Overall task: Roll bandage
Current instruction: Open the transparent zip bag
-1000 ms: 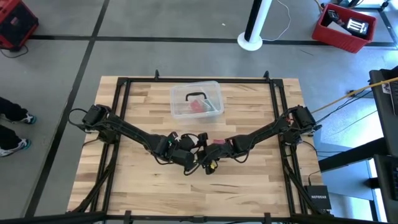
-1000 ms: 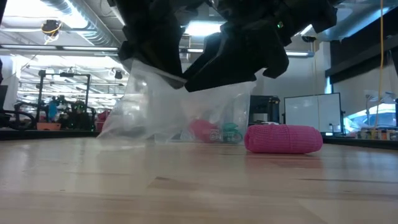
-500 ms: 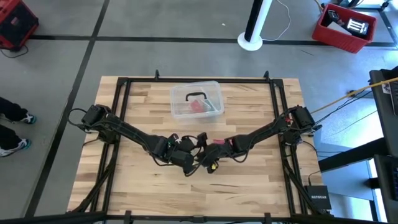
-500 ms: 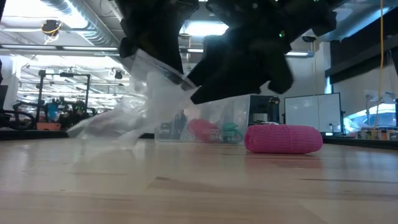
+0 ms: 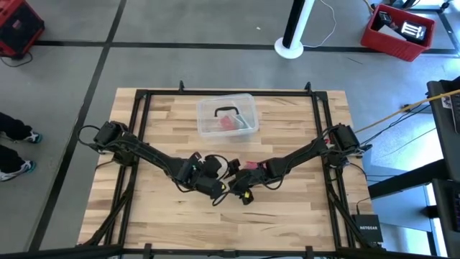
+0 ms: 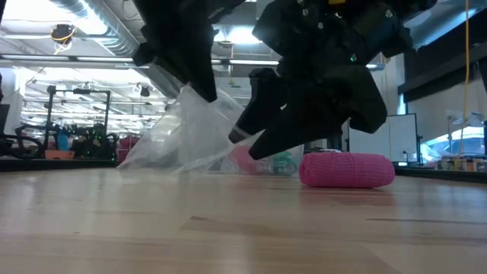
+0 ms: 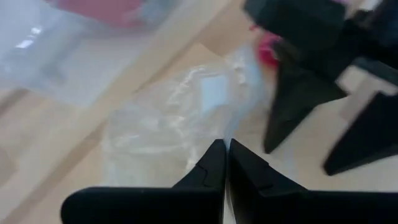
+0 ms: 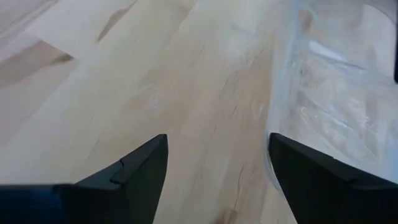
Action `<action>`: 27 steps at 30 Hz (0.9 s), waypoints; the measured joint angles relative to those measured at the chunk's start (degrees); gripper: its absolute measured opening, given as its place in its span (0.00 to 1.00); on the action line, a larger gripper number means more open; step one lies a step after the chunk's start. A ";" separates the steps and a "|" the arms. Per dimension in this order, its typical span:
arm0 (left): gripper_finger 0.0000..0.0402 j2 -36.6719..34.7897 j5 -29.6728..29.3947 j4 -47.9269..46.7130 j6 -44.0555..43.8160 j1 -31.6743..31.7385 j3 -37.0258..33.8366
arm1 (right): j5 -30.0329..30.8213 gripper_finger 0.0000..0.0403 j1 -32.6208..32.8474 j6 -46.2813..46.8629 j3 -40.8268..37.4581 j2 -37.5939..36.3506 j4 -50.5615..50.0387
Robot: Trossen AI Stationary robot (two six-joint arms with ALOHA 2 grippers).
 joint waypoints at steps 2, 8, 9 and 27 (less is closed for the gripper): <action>0.00 0.00 -1.92 -1.70 -1.26 -0.02 0.00 | 0.25 0.70 0.04 0.39 0.02 -0.01 0.21; 0.00 0.23 -4.28 0.30 6.22 -0.16 -0.65 | 0.01 0.70 -0.02 0.55 0.02 -0.02 0.10; 0.00 0.51 -4.63 0.94 7.78 -0.27 -0.80 | -0.01 0.70 -0.02 0.55 0.02 -0.02 -0.09; 0.00 -0.06 1.68 6.92 16.39 0.91 0.25 | -1.86 0.69 0.92 -1.31 0.01 -1.95 -5.17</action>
